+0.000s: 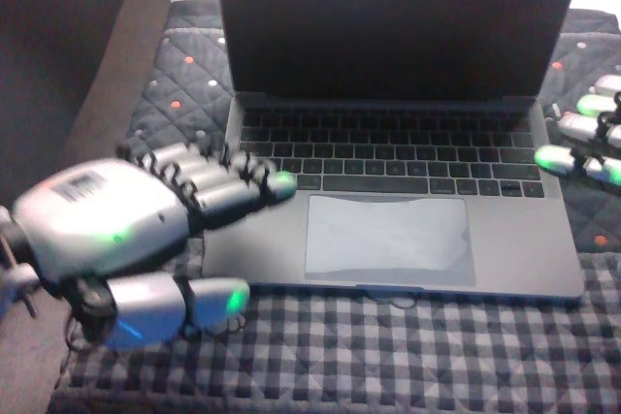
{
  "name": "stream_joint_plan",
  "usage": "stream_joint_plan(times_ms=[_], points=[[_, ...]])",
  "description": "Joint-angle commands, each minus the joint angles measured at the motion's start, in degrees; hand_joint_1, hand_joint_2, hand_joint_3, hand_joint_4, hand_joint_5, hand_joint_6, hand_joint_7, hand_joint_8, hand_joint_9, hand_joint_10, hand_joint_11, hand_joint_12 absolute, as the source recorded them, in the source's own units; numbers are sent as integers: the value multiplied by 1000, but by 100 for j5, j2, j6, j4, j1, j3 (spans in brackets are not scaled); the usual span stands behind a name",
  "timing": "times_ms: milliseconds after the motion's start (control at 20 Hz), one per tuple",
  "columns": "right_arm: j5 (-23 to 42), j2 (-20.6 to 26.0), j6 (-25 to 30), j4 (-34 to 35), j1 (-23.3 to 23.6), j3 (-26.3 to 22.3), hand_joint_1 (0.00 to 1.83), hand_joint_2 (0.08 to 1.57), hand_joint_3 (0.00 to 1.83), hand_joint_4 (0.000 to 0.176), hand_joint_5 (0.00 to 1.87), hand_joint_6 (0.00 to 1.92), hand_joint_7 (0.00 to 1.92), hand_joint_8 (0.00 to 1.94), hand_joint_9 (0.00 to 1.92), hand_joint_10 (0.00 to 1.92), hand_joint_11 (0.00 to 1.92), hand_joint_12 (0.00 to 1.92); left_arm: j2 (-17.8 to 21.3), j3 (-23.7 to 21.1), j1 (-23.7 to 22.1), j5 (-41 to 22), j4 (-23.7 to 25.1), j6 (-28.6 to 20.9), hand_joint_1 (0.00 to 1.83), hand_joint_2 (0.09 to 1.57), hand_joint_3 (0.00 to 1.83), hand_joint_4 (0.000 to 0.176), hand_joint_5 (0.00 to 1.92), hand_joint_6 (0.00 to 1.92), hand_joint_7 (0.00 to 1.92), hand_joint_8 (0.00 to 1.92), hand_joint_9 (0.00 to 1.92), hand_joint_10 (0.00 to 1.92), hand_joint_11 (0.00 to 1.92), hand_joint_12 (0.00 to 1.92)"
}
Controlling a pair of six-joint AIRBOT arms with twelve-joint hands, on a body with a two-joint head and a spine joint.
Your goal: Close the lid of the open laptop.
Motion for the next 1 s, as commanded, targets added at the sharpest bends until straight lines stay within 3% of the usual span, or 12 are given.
stream_joint_plan(times_ms=[0, 100, 200, 300, 350, 550, 600, 650, 700, 850, 900, 950], points=[[769, 44, 16, 83, 83, 18, 84, 1381, 0, 99, 0, 0, 0, 0, 0, 0, 0, 0, -51, 13, 9, -485, -14, -66, 149, 1458, 2, 0, 125, 24, 150, 14, 119, 33, 0, 636], [879, 44, 96, 81, 97, 26, 42, 1375, 0, 123, 0, 0, 0, 0, 0, 0, 0, 0, -155, 44, 62, -355, -14, -90, 90, 1464, 0, 0, 112, 7, 122, 8, 88, 12, 0, 357], [1096, 40, 243, 52, 102, 49, 150, 1387, 0, 149, 0, 0, 0, 0, 0, 0, 0, 0, -250, 86, 113, -268, -15, -169, 107, 1449, 0, 0, 130, 9, 128, 7, 104, 15, 0, 363], [1193, 32, 378, -1, 140, 76, 225, 1371, 0, 123, 0, 0, 0, 0, 0, 0, 0, 0, -315, 119, 157, -219, -15, -240, 16, 1457, 2, 0, 112, 5, 96, 2, 78, 4, 0, 288], [1200, 9, 400, -24, 233, 98, 233, 1371, 0, 100, 0, 0, 0, 0, 0, 0, 0, 0, -343, 138, 173, -199, -15, -274, 5, 1462, 4, 1, 110, 5, 90, 2, 72, 2, 0, 271], [1049, -223, 404, -252, 856, 246, 362, 1386, 0, 87, 0, 0, 0, 0, 0, 0, 0, 0, -399, 174, 198, -192, -15, -334, 27, 1457, 2, 3, 136, 8, 120, 4, 108, 11, 0, 302], [871, -341, 405, -361, 1152, 322, 361, 1375, 0, 99, 0, 0, 0, 0, 0, 0, 0, 0, -399, 174, 210, -191, -15, -334, 5, 1462, 4, 1, 139, 8, 113, 1, 97, 6, 0, 291], [685, -462, 405, -463, 1443, 391, 410, 1391, 1, 83, 0, 0, 0, 0, 0, 0, 0, 0, -399, 176, 228, -214, -15, -334, 0, 1458, 2, 1, 141, 8, 114, 1, 95, 5, 0, 289], [440, -594, 406, -603, 1769, 477, 404, 1399, 4, 87, 0, 0, 0, 0, 0, 0, 0, 0, -399, 184, 247, -244, -16, -346, 14, 1459, 1, 0, 160, 14, 137, 8, 122, 14, 0, 382], [-84, -854, 405, -735, 2485, 717, 364, 1389, 0, 56, 0, 0, 0, 0, 0, 0, 0, 0, -483, 233, 252, -229, -16, -374, 108, 1448, 0, 1, 181, 16, 144, 5, 120, 10, 0, 411], [-174, -913, 407, -735, 2640, 803, 228, 1386, 0, 81, 0, 0, 0, 0, 0, 0, 0, 0, -504, 247, 252, -225, -16, -384, 154, 1443, 0, 0, 186, 15, 150, 5, 124, 11, 0, 419], [-228, -950, 398, -734, 2758, 855, 176, 1392, 2, 88, 0, 0, 0, 0, 0, 0, 0, 0, -517, 253, 252, -220, -16, -388, 131, 1442, 0, 0, 179, 10, 147, 3, 119, 7, 0, 410]])
